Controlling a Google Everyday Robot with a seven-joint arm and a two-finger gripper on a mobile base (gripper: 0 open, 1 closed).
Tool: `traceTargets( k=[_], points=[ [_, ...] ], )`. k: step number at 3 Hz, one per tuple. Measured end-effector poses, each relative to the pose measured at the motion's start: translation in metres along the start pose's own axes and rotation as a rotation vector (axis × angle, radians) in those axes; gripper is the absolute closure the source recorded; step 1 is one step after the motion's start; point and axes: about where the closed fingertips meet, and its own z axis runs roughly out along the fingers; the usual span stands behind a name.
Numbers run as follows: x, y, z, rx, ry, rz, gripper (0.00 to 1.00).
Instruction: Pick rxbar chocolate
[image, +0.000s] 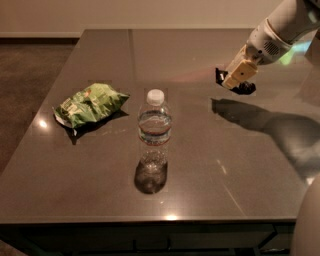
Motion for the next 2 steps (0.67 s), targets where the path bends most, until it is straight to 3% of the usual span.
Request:
traceTargets(
  k=[2],
  points=[
    [-0.044, 0.033, -0.042, 0.002, -0.095, -0.085, 1.0]
  ],
)
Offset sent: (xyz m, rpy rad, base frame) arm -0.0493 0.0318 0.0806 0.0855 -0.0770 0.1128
